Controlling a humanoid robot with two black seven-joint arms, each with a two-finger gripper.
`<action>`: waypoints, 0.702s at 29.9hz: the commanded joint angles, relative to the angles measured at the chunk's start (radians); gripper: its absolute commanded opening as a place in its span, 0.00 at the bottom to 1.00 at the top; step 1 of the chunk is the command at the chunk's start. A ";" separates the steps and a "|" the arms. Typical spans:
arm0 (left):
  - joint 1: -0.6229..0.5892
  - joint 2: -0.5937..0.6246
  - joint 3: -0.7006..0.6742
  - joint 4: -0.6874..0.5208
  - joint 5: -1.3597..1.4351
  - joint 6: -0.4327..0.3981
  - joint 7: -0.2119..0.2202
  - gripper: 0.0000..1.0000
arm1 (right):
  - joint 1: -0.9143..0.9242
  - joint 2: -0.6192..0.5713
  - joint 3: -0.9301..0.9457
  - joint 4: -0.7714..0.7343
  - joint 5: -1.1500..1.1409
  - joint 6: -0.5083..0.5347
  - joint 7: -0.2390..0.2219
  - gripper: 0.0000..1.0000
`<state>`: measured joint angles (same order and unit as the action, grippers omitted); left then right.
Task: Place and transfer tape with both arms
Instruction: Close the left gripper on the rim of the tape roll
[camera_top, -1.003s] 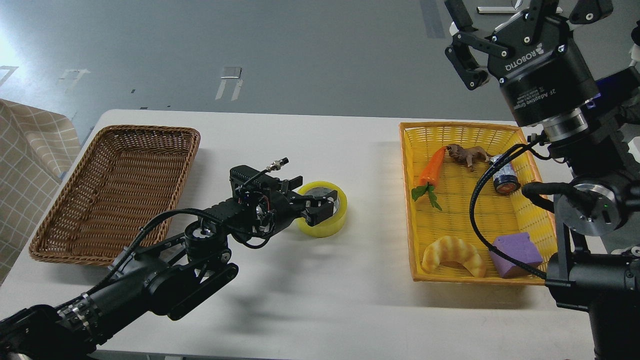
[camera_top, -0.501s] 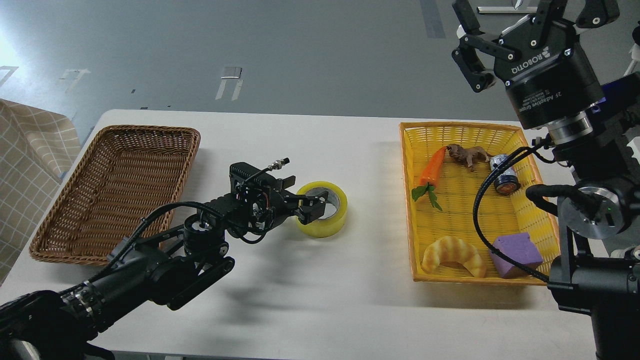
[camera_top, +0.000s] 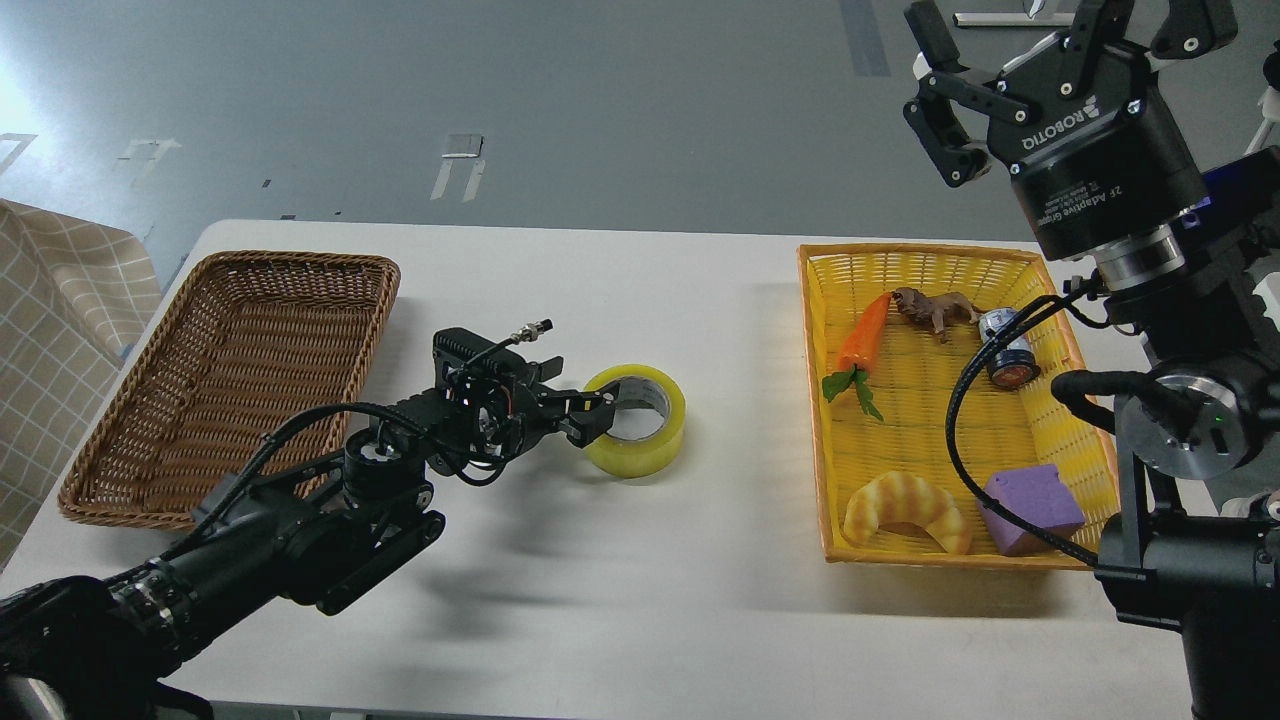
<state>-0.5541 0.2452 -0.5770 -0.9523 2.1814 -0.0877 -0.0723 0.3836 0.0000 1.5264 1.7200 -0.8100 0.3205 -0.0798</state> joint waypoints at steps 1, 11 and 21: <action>0.000 0.012 0.008 0.001 0.000 -0.003 -0.012 0.62 | -0.005 0.000 0.000 0.000 0.000 0.000 0.000 1.00; -0.009 0.016 0.014 -0.008 0.000 -0.009 -0.015 0.43 | -0.032 0.000 0.000 -0.007 -0.003 0.000 0.000 1.00; -0.029 0.009 0.020 -0.017 0.000 -0.009 -0.015 0.33 | -0.057 0.000 0.003 -0.013 -0.005 -0.001 0.002 1.00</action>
<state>-0.5777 0.2550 -0.5564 -0.9679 2.1820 -0.0969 -0.0874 0.3352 0.0000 1.5292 1.7087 -0.8142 0.3206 -0.0798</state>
